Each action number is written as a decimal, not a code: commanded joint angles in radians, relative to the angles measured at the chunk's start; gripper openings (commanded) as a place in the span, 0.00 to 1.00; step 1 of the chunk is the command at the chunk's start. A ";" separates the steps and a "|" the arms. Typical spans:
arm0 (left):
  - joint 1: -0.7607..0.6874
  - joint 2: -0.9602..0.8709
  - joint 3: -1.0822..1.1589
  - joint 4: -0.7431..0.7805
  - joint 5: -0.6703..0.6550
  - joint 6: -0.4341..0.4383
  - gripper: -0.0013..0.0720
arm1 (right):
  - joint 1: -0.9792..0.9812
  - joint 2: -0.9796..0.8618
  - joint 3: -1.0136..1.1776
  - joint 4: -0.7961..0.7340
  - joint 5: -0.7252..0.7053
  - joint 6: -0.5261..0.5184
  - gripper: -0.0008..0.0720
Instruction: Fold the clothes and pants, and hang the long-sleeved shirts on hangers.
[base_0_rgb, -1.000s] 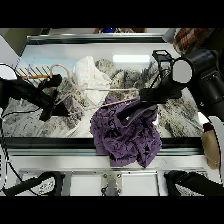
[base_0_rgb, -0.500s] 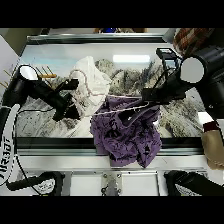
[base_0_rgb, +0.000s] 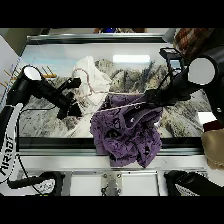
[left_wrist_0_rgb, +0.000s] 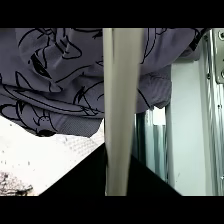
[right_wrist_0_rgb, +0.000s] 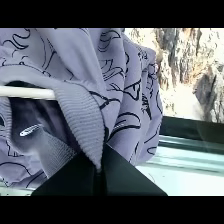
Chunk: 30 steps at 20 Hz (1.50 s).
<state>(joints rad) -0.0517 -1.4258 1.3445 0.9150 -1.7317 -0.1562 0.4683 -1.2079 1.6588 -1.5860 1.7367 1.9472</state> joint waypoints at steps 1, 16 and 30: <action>-0.001 -0.001 0.000 -0.002 0.003 -0.001 0.04 | 0.001 0.006 0.001 0.000 -0.065 -0.002 0.04; 0.000 -0.001 0.000 -0.002 0.008 0.000 0.04 | 0.097 0.006 0.000 0.013 -0.301 -0.001 0.04; -0.001 -0.001 0.000 -0.003 0.007 0.000 0.04 | 0.270 -0.060 0.000 0.111 -0.616 0.045 0.04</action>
<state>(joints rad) -0.0517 -1.4261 1.3445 0.9127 -1.7241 -0.1566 0.7029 -1.2476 1.6585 -1.4986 1.2217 1.9842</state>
